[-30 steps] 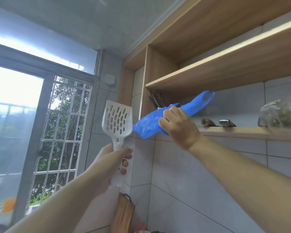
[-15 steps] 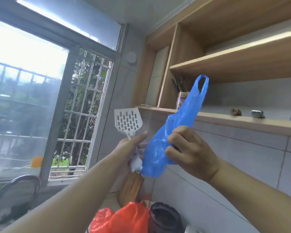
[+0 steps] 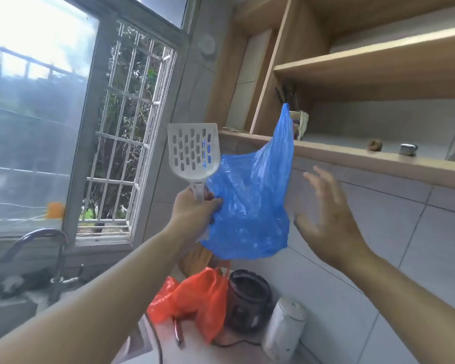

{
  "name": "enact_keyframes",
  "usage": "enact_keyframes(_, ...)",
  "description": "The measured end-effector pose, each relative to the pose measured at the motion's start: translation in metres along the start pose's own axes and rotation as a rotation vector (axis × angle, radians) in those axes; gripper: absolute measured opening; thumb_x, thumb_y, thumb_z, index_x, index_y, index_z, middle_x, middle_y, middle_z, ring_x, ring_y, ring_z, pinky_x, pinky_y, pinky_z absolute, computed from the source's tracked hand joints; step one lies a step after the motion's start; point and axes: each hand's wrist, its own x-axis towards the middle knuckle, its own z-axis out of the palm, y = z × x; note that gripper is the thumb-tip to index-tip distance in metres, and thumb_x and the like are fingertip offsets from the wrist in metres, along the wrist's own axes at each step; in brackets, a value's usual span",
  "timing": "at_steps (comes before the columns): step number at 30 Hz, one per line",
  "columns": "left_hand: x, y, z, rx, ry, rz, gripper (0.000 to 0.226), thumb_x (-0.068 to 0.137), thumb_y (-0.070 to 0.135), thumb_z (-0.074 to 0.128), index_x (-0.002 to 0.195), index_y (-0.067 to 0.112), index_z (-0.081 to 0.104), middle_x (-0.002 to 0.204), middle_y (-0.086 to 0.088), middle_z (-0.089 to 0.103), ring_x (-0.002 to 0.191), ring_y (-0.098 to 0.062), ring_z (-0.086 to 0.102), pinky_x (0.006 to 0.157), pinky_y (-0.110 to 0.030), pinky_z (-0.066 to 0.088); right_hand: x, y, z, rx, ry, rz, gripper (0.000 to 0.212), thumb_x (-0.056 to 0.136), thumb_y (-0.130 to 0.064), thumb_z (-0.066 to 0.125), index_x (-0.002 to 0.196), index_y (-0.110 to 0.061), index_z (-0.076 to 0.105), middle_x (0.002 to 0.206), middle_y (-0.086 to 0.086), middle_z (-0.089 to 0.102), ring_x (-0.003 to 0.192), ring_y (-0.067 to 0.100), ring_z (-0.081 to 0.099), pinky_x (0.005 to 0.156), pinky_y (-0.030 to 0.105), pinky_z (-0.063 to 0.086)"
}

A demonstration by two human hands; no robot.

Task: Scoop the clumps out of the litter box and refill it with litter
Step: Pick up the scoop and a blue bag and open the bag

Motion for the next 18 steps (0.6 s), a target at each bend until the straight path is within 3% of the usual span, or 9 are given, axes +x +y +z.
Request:
enact_keyframes(2, -0.008, -0.006, -0.004, 0.009, -0.005, 0.005, 0.030, 0.081, -0.001, 0.077, 0.073, 0.015, 0.052, 0.061, 0.003, 0.056, 0.052, -0.012, 0.054, 0.050, -0.025, 0.048, 0.004, -0.022, 0.006, 0.415, -0.089, 0.437, 0.084, 0.083, -0.048, 0.075, 0.152, -0.026, 0.031, 0.152, -0.008, 0.037, 0.137, 0.013, 0.041, 0.110, 0.038, 0.037)
enact_keyframes(3, -0.015, -0.009, -0.006, 0.019, -0.018, 0.011, 0.031, 0.081, -0.002, 0.077, 0.072, 0.015, 0.053, 0.060, 0.004, 0.056, 0.051, -0.011, 0.054, 0.050, -0.023, 0.049, 0.006, -0.030, 0.012, 0.608, -0.164, 0.594, 0.096, 0.077, -0.064, 0.074, 0.153, -0.030, 0.028, 0.150, -0.014, 0.038, 0.135, 0.011, 0.044, 0.109, 0.043, 0.040)
enact_keyframes(5, -0.031, -0.016, -0.010, 0.054, -0.057, 0.014, 0.030, 0.081, -0.002, 0.077, 0.071, 0.016, 0.054, 0.058, 0.007, 0.056, 0.052, -0.009, 0.055, 0.051, -0.023, 0.049, 0.006, -0.044, 0.022, 0.881, -0.307, 0.721, 0.107, 0.064, -0.081, 0.071, 0.151, -0.034, 0.031, 0.145, -0.019, 0.047, 0.131, 0.012, 0.051, 0.102, 0.056, 0.046)
enact_keyframes(7, -0.050, -0.025, -0.018, 0.105, -0.096, 0.011, 0.030, 0.078, 0.001, 0.075, 0.065, 0.022, 0.057, 0.058, 0.007, 0.058, 0.054, -0.010, 0.055, 0.056, -0.027, 0.049, -0.006, -0.057, 0.033, 1.027, -0.407, 0.697, 0.084, 0.072, -0.072, 0.074, 0.140, -0.030, 0.048, 0.133, -0.009, 0.065, 0.120, 0.018, 0.064, 0.093, 0.059, 0.052)
enact_keyframes(9, -0.072, -0.033, -0.029, 0.136, -0.127, -0.006, 0.024, 0.077, 0.002, 0.073, 0.064, 0.020, 0.062, 0.062, 0.003, 0.063, 0.059, -0.013, 0.057, 0.060, -0.029, 0.049, -0.025, -0.074, 0.044, 1.107, -0.422, 0.647, 0.046, 0.089, -0.039, 0.073, 0.129, -0.020, 0.059, 0.119, 0.005, 0.073, 0.106, 0.026, 0.072, 0.085, 0.053, 0.058)
enact_keyframes(11, -0.096, -0.041, -0.039, 0.110, -0.145, -0.048, 0.009, 0.081, 0.001, 0.075, 0.077, 0.005, 0.068, 0.067, -0.002, 0.067, 0.060, -0.012, 0.062, 0.058, -0.025, 0.051, -0.051, -0.088, 0.054, 1.136, -0.341, 0.680, 0.029, 0.093, -0.010, 0.067, 0.121, -0.010, 0.062, 0.107, 0.012, 0.075, 0.095, 0.030, 0.074, 0.076, 0.042, 0.062)
enact_keyframes(14, -0.131, -0.053, -0.054, 0.089, -0.041, -0.118, 0.007, 0.086, 0.003, 0.074, 0.079, 0.005, 0.075, 0.068, -0.001, 0.074, 0.059, -0.007, 0.066, 0.056, -0.019, 0.051, -0.093, -0.092, 0.070, 1.051, -0.224, 0.789, 0.026, 0.088, 0.003, 0.062, 0.111, -0.009, 0.065, 0.100, 0.012, 0.076, 0.088, 0.029, 0.075, 0.072, 0.038, 0.063)
enact_keyframes(17, -0.161, -0.068, -0.063, -0.020, 0.006, -0.253, 0.010, 0.090, 0.014, 0.075, 0.098, 0.012, 0.079, 0.095, -0.009, 0.079, 0.089, -0.022, 0.076, 0.081, -0.033, 0.060, -0.134, -0.088, 0.075, 1.069, -0.267, 0.841, 0.029, 0.089, 0.002, 0.059, 0.111, -0.014, 0.066, 0.100, 0.009, 0.077, 0.087, 0.025, 0.075, 0.075, 0.042, 0.063)
enact_keyframes(18, -0.172, -0.073, -0.063, -0.027, 0.015, -0.277, 0.015, 0.091, 0.017, 0.074, 0.104, 0.010, 0.077, 0.099, -0.008, 0.079, 0.091, -0.022, 0.076, 0.080, -0.032, 0.060, -0.145, -0.086, 0.073, 1.096, -0.286, 0.834, 0.030, 0.089, 0.004, 0.059, 0.112, -0.015, 0.066, 0.099, 0.007, 0.077, 0.088, 0.024, 0.076, 0.074, 0.040, 0.063)
